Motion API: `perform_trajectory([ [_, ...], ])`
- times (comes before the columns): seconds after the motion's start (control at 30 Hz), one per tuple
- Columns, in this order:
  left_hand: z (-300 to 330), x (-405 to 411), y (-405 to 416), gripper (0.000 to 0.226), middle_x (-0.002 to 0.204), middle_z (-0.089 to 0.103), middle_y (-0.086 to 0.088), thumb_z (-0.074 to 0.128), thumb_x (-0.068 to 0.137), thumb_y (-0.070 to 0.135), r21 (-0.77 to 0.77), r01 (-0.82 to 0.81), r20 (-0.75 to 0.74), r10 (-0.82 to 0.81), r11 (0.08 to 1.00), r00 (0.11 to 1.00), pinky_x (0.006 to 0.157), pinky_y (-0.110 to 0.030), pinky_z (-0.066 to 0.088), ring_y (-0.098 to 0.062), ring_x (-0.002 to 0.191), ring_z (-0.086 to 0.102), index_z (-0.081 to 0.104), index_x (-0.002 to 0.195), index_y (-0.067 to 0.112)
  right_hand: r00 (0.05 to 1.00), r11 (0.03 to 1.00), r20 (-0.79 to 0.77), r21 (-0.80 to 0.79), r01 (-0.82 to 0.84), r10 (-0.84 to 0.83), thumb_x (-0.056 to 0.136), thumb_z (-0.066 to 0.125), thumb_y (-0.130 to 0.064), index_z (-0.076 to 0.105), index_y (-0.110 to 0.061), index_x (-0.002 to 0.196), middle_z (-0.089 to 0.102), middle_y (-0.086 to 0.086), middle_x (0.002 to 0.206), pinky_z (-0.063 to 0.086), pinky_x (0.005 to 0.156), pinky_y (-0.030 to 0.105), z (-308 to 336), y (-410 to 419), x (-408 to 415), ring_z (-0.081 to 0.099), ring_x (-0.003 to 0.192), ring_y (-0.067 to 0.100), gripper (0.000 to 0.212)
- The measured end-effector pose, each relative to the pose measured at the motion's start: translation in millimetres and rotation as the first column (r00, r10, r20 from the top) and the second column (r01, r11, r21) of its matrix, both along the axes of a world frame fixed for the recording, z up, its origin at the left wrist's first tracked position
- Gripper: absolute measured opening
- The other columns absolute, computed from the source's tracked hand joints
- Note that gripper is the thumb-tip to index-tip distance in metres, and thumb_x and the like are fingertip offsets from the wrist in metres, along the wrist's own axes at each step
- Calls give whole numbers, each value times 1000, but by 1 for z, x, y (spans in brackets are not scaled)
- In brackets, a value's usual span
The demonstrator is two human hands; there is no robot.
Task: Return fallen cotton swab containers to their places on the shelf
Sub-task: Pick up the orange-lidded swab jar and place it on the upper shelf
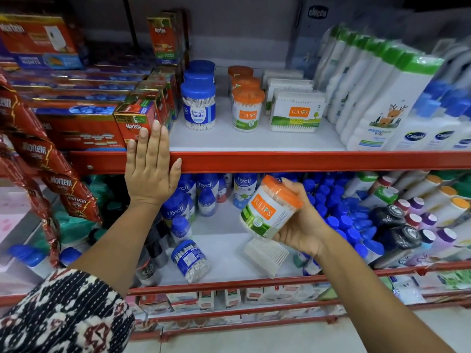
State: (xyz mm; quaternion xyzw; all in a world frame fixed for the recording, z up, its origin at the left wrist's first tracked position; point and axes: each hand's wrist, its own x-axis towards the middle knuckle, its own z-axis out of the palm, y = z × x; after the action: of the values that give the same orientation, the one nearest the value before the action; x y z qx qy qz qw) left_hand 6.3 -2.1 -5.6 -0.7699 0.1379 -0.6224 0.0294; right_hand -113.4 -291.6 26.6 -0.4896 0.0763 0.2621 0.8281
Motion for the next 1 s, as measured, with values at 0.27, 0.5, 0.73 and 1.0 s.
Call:
perform_trajectory([
  [0.27, 0, -1, -2, 59, 164, 4, -6, 25, 105, 36, 4, 6, 33, -6, 1000, 999, 124, -37, 5, -20, 151, 4, 15, 154, 4, 910, 899, 409, -369, 238, -73, 82, 53, -58, 68, -10, 97, 71, 7, 82, 59, 70, 32, 127, -6, 39, 68, 70, 16, 53],
  [0.5, 2, 2, 0, 59, 164, 6, -8, 24, 106, 37, 24, -4, 34, 3, 1000, 999, 124, -38, 5, -22, 151, 6, 14, 155, 5, 904, 780, 407, -521, 346, -129, 83, 59, -59, 61, -10, 111, 69, 8, 97, 57, 82, 32, 128, 9, 80, 68, 88, 21, 56],
  [0.73, 3, 4, 0, 59, 163, 8, -8, 23, 106, 37, 25, -1, 37, 0, 1000, 999, 124, -38, 6, -22, 151, 7, 15, 155, 5, 912, 722, 386, -591, 358, -136, 86, 56, -56, 63, -7, 109, 70, 11, 98, 57, 77, 31, 115, 16, 99, 68, 86, 21, 54],
  [1.0, 3, 4, -1, 59, 163, 8, -7, 24, 105, 37, 17, -4, 43, 3, 1000, 999, 123, -37, 7, -21, 151, 7, 17, 154, 5, 851, 622, 499, -616, 483, -167, 89, 56, -44, 69, -1, 100, 74, 15, 100, 59, 79, 33, 107, 8, 114, 70, 88, 22, 46],
])
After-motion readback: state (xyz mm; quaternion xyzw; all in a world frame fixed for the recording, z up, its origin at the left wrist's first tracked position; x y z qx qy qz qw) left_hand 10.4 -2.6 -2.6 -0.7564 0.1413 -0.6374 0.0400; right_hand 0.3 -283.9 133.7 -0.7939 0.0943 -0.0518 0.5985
